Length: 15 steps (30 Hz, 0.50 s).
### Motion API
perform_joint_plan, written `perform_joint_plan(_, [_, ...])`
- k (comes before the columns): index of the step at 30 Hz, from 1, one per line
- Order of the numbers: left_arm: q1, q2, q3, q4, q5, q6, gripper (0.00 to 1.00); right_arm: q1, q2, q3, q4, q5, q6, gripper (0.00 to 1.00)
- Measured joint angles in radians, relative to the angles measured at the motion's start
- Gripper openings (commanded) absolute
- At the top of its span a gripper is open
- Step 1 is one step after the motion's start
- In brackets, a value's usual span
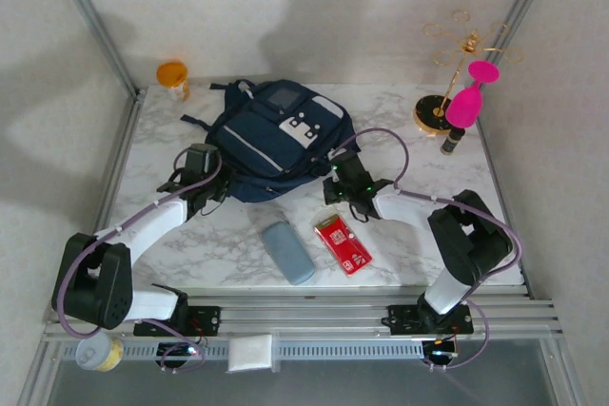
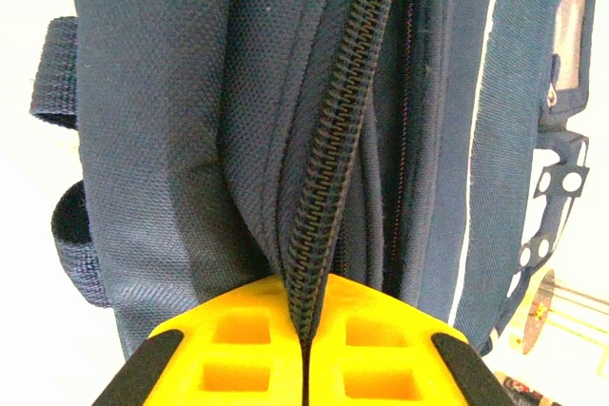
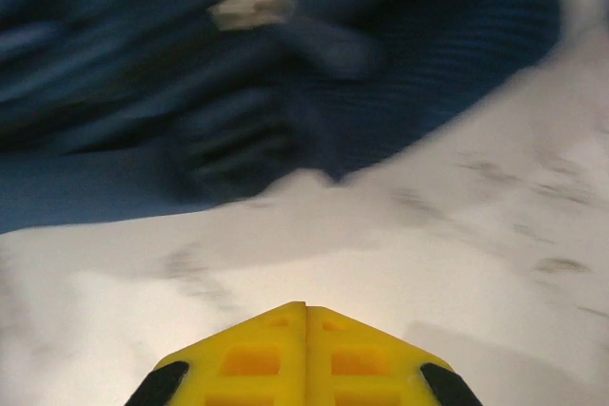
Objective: Pack books, pencil case, and school supplies into a backpack
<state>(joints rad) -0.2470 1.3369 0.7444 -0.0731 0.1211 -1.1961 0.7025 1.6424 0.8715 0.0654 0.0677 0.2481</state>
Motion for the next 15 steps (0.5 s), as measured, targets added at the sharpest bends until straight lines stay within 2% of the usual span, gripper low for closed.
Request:
perform_joint_plan(1, [-0.001,-0.003,0.0,0.0,0.004,0.001,0.0,0.034,0.0,0.0,0.019,-0.034,-0.003,0.07])
perform_joint_plan(3, [-0.001,-0.008,0.0,0.0,0.01,0.007,0.0,0.089,0.012,0.0,0.059,-0.134,0.0,0.26])
perform_joint_plan(4, [-0.001,-0.008,0.0,0.0,0.011,0.009,0.0,0.101,0.023,0.0,0.08,-0.174,0.005,0.31])
perform_joint_plan(6, [-0.001,-0.008,0.0,0.0,0.013,0.015,0.0,0.109,0.059,0.003,0.12,-0.241,0.006,0.34])
perform_joint_plan(10, [-0.001,-0.008,0.0,0.0,0.015,0.016,0.0,0.106,0.13,0.008,0.181,-0.328,0.006,0.48])
perform_joint_plan(15, [-0.001,-0.008,0.0,0.0,0.015,0.019,0.0,0.104,0.169,0.014,0.271,-0.369,0.005,0.56])
